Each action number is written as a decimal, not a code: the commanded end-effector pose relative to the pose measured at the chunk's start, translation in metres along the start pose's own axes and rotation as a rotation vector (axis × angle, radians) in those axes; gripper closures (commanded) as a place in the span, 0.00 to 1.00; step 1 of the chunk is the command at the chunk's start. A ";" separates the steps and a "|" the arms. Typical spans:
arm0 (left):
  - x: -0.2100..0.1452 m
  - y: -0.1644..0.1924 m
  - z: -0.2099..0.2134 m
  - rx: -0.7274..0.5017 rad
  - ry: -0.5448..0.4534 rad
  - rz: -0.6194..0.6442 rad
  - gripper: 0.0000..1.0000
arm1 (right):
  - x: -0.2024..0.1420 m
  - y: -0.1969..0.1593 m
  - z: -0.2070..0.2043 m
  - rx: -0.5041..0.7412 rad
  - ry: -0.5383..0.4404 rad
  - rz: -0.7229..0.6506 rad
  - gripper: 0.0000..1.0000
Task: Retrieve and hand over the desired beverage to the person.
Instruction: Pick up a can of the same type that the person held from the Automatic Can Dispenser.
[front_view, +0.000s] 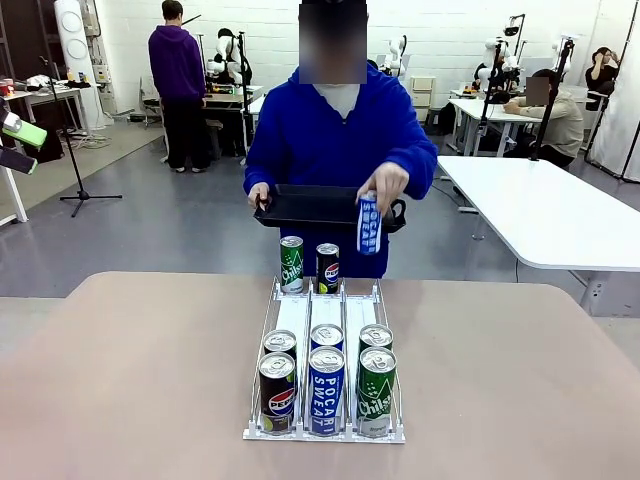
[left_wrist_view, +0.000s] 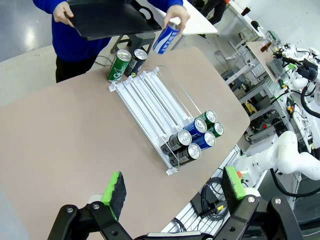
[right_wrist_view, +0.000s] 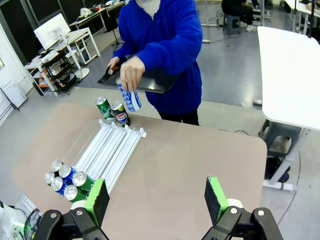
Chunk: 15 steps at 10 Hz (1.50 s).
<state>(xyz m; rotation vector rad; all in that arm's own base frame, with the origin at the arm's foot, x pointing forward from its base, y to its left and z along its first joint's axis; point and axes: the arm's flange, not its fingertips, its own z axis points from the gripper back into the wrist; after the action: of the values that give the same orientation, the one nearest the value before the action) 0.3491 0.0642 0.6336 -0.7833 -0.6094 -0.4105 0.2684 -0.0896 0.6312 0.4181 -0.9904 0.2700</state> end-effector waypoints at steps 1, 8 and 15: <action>0.001 0.001 0.001 -0.011 -0.004 -0.013 0.00 | 0.000 -0.001 -0.002 0.031 -0.007 0.003 0.00; 0.001 0.001 0.001 -0.011 -0.004 -0.013 0.00 | 0.000 -0.001 -0.002 0.031 -0.007 0.003 0.00; 0.001 0.001 0.001 -0.011 -0.004 -0.013 0.00 | 0.000 -0.001 -0.002 0.031 -0.007 0.003 0.00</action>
<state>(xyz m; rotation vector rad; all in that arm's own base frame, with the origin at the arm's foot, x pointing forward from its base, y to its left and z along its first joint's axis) 0.3491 0.0642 0.6336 -0.7833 -0.6094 -0.4105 0.2684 -0.0896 0.6312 0.4181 -0.9904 0.2700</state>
